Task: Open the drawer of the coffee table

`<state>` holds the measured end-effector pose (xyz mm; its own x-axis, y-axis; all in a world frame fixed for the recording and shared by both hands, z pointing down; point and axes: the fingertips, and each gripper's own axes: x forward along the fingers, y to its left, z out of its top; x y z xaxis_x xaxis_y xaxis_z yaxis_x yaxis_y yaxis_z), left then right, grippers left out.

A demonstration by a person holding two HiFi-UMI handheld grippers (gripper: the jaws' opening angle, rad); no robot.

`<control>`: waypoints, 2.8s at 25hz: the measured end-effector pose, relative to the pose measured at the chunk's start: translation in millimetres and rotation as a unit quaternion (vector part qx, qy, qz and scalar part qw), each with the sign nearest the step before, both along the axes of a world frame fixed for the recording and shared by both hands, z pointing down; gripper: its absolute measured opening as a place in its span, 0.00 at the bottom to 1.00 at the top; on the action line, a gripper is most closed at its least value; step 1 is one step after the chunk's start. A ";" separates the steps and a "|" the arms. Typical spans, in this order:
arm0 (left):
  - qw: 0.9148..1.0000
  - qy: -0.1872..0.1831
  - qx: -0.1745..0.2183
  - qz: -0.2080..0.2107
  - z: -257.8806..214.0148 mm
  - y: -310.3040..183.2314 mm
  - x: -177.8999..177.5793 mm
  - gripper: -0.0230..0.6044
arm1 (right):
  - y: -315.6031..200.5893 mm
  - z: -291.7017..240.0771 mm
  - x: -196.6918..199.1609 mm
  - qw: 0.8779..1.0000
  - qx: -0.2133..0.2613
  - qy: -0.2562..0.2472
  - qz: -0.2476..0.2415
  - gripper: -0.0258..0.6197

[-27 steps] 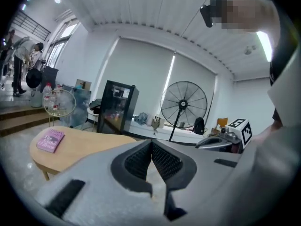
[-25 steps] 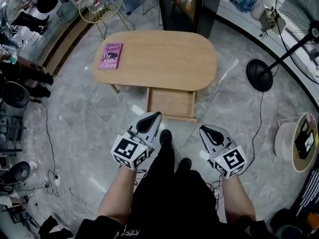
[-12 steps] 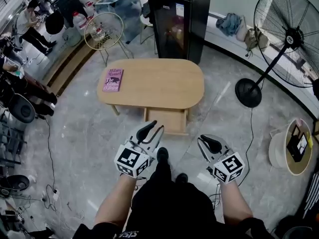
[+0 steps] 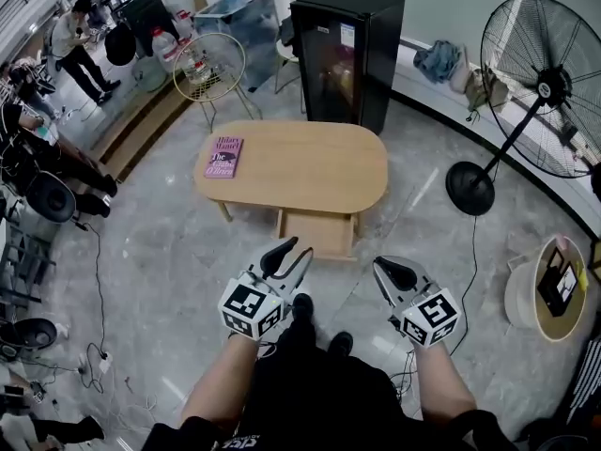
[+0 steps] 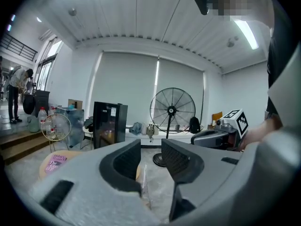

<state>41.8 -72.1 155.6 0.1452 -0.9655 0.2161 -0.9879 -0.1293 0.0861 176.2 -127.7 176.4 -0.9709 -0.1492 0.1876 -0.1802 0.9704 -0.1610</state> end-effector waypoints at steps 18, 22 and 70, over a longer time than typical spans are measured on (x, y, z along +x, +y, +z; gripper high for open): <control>0.999 -0.010 -0.020 -0.042 -15.7 87.3 -99.2 0.27 | 56.8 -42.9 -78.0 1.000 0.002 0.002 -0.005 0.05; 0.999 -0.010 -0.005 -0.052 -24.8 119.1 -136.3 0.27 | 88.3 -61.6 -128.5 1.000 -0.002 -0.019 -0.015 0.05; 0.988 -0.049 0.036 -0.142 -80.6 100.6 -163.5 0.23 | 60.1 -125.1 -129.6 0.991 0.107 -0.054 -0.062 0.04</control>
